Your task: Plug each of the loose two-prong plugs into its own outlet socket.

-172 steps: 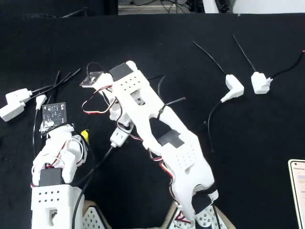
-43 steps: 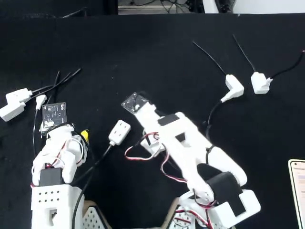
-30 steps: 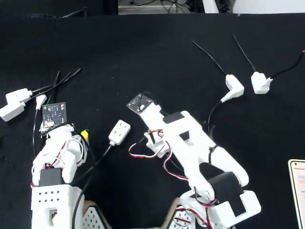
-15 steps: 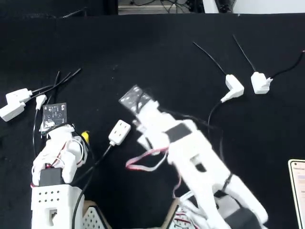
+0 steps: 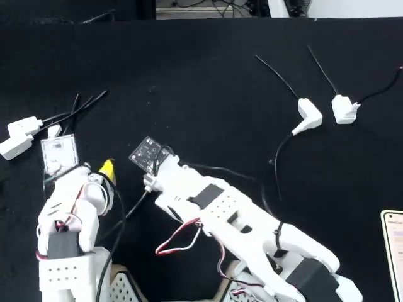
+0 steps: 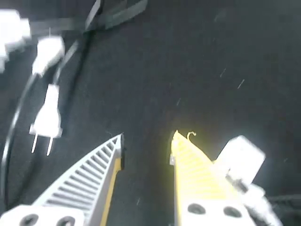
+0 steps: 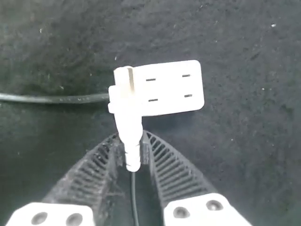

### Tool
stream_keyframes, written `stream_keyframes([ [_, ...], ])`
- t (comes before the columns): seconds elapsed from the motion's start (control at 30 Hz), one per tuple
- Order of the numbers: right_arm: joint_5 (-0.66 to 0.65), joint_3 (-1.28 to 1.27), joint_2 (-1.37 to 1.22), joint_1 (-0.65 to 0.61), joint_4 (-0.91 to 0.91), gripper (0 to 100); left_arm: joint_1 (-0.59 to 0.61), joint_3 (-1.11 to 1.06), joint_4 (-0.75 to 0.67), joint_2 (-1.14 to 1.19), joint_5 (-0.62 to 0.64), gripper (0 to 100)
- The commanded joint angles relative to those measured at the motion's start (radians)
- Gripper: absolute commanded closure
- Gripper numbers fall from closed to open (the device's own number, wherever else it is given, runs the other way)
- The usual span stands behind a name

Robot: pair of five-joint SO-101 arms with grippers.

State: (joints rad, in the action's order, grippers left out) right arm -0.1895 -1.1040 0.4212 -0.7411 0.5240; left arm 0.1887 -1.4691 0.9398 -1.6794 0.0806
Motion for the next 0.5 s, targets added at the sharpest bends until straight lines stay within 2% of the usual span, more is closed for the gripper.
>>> stream_keyframes([
  [0.0, 0.052, 0.062, 0.018, -0.017, -0.023, 98.8, -0.033, -0.033, 0.009, -0.147, 0.046, 82],
  [0.27, 0.066, 0.015, 0.120, -0.117, -0.026, 98.8, -0.134, -0.036, 0.015, -0.144, 0.089, 82],
  [0.47, 0.066, 0.008, 0.140, -0.114, -0.020, 98.8, -0.203, -0.058, 0.014, -0.147, 0.080, 82],
])
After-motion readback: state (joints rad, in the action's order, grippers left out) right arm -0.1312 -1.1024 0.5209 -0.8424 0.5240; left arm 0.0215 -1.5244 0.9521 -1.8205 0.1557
